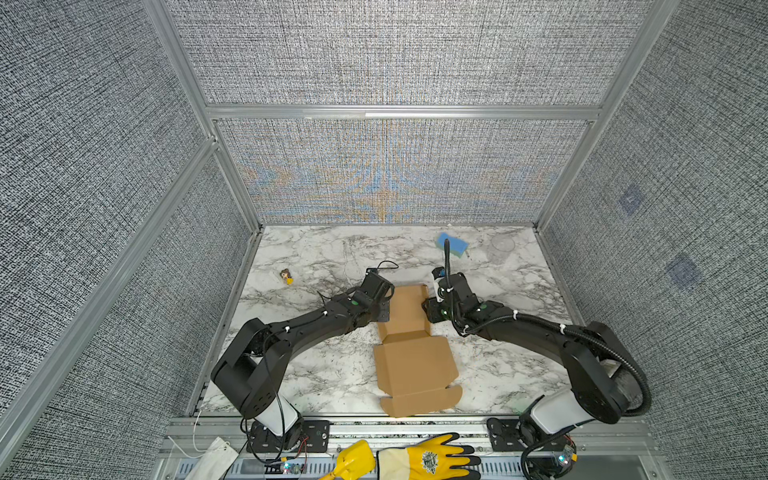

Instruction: Fold the paper box

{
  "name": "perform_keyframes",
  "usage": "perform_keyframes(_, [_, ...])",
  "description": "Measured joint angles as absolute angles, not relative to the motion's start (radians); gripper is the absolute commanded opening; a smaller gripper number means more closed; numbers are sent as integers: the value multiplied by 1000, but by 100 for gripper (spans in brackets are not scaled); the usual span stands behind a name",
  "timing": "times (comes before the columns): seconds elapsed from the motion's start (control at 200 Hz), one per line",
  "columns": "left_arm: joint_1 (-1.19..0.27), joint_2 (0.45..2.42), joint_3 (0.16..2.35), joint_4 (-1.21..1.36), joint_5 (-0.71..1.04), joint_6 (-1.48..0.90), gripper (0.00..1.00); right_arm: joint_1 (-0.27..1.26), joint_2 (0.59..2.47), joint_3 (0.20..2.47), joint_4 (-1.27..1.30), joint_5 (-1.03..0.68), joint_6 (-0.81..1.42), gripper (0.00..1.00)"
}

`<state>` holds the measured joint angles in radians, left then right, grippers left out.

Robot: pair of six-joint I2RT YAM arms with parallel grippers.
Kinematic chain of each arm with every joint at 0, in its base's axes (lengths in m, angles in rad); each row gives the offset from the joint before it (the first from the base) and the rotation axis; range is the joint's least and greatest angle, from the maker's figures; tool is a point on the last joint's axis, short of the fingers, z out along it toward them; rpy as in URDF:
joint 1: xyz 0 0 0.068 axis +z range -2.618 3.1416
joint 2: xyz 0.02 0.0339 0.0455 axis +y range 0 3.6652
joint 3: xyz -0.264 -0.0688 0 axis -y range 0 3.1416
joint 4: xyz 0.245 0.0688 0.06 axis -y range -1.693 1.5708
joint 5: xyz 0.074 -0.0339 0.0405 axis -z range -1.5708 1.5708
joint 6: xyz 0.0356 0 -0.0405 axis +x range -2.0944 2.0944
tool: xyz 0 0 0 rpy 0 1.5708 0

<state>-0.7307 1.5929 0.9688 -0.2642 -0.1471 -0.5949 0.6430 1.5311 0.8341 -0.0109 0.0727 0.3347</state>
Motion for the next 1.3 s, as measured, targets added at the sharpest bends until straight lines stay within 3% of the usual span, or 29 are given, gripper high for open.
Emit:
perform_keyframes(0.115, [-731,1599,969,-263,-147,-595,1,662,1541,825,-10,77,341,32])
perform_keyframes(0.22, [-731,1605,971,-260,-150,-595,8,670,1565,834,-10,86,345,19])
perform_keyframes(0.415, [-731,1622,1001,-273,-135,-595,31,687,1579,845,-11,155,361,1])
perform_keyframes(0.53, [-731,1623,1022,-268,-135,-595,38,687,1587,857,-11,177,367,0])
perform_keyframes(0.795, [-731,1556,968,-255,-128,-604,41,688,1587,866,-12,208,373,0])
perform_keyframes(0.97, [-731,1446,875,-216,-91,-620,52,688,1599,872,-12,221,379,0])
perform_keyframes(1.301, [-731,1351,766,-134,2,-657,49,688,1598,868,-12,224,381,0])
